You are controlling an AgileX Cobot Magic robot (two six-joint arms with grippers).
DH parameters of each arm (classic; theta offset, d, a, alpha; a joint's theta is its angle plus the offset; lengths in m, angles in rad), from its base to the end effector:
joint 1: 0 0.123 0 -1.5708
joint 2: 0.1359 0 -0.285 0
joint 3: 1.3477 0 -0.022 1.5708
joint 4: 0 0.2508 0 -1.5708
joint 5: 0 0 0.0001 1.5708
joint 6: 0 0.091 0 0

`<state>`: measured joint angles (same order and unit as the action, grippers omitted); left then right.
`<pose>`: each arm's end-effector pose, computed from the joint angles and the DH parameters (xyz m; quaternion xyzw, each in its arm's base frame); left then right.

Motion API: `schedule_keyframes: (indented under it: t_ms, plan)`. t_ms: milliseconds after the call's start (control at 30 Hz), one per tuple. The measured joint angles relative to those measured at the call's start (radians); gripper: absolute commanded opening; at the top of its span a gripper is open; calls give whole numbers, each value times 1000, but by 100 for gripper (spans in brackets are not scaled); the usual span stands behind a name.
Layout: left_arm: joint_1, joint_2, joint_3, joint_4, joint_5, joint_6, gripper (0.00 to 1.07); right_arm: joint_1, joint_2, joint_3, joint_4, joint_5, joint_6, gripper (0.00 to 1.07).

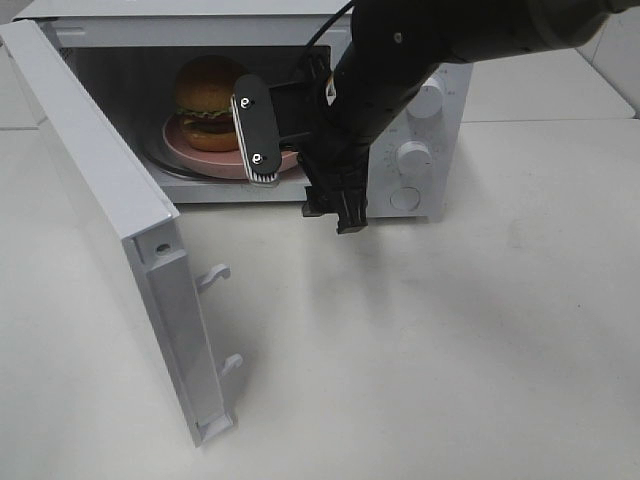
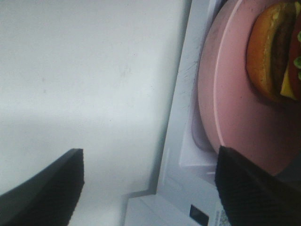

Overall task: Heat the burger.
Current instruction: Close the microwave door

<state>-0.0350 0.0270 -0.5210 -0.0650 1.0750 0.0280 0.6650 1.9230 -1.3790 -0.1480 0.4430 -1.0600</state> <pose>-0.0039 -0.0051 0.2822 0.0284 0.8576 -0.0343 0.5125 0.3381 0.2578 0.2129 -0.7494 0.5726 -0.1153 0.3118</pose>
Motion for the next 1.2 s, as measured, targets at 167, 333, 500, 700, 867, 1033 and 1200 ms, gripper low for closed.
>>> schedule_keyframes:
  t_ms: [167, 333, 500, 700, 867, 1033, 1200]
  plan:
    - [0, 0, 0, 0, 0, 0, 88, -1, -65, 72, 0, -2, 87, 76]
    - [0, 0, 0, 0, 0, 0, 88, -1, -118, 139, 0, -3, 224, 76]
    - [0, 0, 0, 0, 0, 0, 88, -1, -185, 203, 1, 1, 387, 76]
    - [0, 0, 0, 0, 0, 0, 88, -1, -284, 271, 1, 65, 690, 76]
    - [0, 0, 0, 0, 0, 0, 88, -1, -375, 320, 1, 178, 883, 76]
    - [0, 0, 0, 0, 0, 0, 88, -1, -476, 373, 1, 310, 988, 76]
    - [0, 0, 0, 0, 0, 0, 88, -1, -569, 383, 1, 420, 1016, 76]
